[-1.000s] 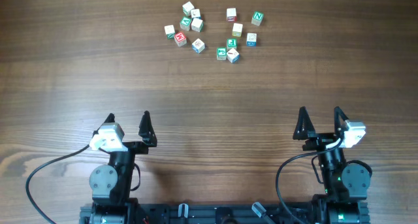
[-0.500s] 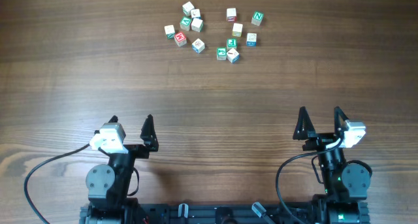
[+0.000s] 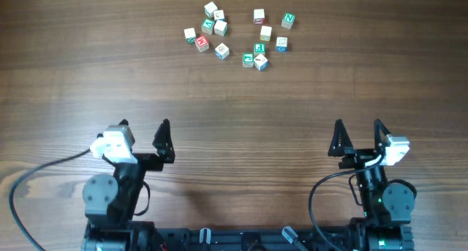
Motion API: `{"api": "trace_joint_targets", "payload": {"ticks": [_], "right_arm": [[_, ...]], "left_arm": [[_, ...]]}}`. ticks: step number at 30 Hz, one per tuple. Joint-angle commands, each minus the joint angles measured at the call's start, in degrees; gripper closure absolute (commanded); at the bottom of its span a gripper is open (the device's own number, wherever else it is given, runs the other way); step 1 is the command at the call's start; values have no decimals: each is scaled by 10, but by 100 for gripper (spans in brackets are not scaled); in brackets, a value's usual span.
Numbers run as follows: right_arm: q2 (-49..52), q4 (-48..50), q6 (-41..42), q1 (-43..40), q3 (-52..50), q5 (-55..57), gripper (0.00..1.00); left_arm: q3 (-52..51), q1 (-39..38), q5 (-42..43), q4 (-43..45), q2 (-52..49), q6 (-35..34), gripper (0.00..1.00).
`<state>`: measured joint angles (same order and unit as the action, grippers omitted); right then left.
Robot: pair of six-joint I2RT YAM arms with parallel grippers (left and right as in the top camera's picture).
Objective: Form a circle
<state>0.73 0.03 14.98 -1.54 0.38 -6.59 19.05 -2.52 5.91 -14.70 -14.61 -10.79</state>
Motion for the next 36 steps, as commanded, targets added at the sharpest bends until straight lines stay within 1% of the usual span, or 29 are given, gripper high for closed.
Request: {"api": "trace_joint_targets", "payload": {"ticks": [1,4,6,13,17,25,29,33,36], "right_arm": [[-5,3,4,2,-1,5,0],[-5,3,4,2,-1,5,0],[-5,3,4,2,-1,5,0],[-5,3,4,2,-1,5,0],[-5,3,4,2,-1,5,0],[-5,3,4,2,-1,5,0],[-5,3,4,2,-1,5,0],[-5,3,4,2,-1,5,0],[-4,3,4,2,-1,5,0]], "left_arm": [[60,-3,7,3,-89,-3,0],[105,-3,9,3,-156,-3,0],[117,-3,11,3,-170,-3,0],[118,-3,11,24,-170,-3,0],[118,-3,55,16,-170,-3,0],[118,-3,55,15,-170,-3,0],[118,-3,84,16,-170,-3,0],[136,-3,93,-2,-176,-3,0],[172,-3,96,-12,-208,-3,0]]}}
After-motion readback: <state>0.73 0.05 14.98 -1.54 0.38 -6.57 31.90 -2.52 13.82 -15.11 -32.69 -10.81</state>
